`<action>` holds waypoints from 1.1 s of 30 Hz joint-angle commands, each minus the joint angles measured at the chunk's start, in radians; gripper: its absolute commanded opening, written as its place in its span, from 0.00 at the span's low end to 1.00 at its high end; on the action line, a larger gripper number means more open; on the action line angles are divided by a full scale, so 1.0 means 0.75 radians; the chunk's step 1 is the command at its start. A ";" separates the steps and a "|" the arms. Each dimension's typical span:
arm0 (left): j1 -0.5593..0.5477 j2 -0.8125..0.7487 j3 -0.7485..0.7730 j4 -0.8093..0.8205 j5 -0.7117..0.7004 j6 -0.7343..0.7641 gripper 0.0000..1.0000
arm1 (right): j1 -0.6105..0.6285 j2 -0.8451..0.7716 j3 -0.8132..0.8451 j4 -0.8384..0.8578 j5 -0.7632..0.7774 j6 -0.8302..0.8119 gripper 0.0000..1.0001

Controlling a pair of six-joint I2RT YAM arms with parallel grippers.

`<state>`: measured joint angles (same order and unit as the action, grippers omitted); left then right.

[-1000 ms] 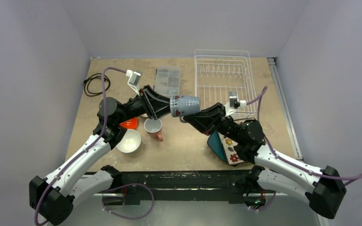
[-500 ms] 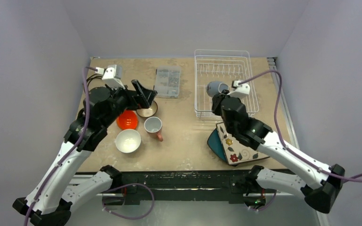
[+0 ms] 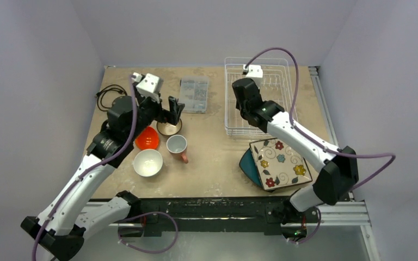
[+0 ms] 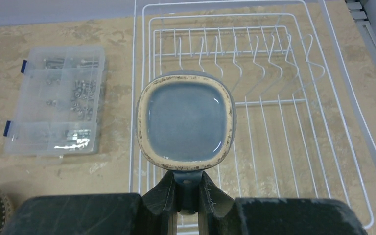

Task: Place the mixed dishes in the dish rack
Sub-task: Turn the cup upside down in the dish rack.

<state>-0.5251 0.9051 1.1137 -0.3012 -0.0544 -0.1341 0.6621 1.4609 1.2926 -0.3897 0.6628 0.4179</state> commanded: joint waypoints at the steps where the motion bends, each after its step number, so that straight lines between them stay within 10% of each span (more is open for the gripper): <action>1: -0.006 0.009 -0.020 0.085 0.106 0.092 1.00 | -0.036 0.170 0.255 0.021 -0.046 -0.100 0.00; 33: -0.002 0.102 -0.010 0.080 0.092 0.124 1.00 | -0.368 1.083 1.291 -0.105 -0.346 -0.352 0.00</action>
<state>-0.5259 0.9829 1.0771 -0.2848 0.0109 -0.0586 0.3882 2.2910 2.1868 -0.5102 0.4252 0.2073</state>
